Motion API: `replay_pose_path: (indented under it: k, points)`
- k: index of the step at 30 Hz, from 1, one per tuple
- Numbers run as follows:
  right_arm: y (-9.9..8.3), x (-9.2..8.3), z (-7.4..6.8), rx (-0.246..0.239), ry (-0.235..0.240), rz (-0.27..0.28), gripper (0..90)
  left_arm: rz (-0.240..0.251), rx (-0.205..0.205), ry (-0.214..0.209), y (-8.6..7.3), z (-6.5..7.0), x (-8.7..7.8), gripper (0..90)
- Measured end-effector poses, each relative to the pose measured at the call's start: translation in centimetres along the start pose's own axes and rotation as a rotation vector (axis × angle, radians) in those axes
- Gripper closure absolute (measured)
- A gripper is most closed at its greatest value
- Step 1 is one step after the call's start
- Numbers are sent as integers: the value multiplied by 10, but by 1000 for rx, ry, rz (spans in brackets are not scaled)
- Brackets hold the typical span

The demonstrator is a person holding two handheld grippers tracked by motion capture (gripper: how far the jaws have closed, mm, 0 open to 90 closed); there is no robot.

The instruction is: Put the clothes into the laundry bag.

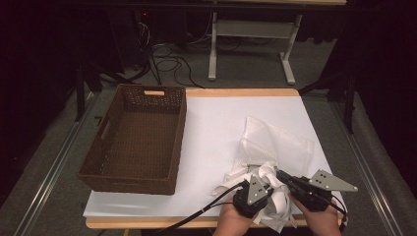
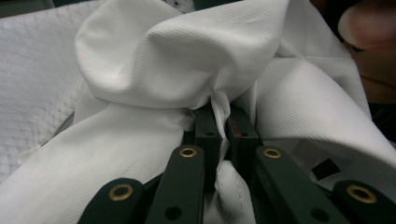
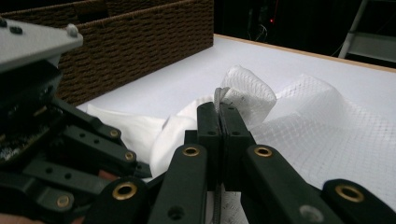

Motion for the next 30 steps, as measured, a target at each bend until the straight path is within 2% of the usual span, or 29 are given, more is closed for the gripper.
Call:
replay_pose_path:
  k: [8, 13, 17, 25, 30]
  points:
    - [1, 1, 6, 15, -13, 2, 900, -7, 47, -22, -4, 13, -3, 854]
    - [3, 0, 0, 11, 9, 8, 900, -21, 23, -23, -2, 7, 0, 853]
    - [4, -2, -4, 3, 23, 19, 900, -38, -15, 1, 6, -1, 2, 852]
    - [5, -8, -7, -3, 35, 30, 900, -30, -139, 52, 19, -25, 4, 849]
    - [4, -8, -8, -11, 39, 28, 900, 0, -172, 122, 22, -36, 4, 849]
Point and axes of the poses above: each handheld gripper's, and its own axes: x roughly forward along the jaws, y roughly out of its top, z roughly to its right, the point moved 6 cm from there along x, roughly forward along the jaws, and after that the axes turned 4 degrees about -y, right-handed, at the moved point
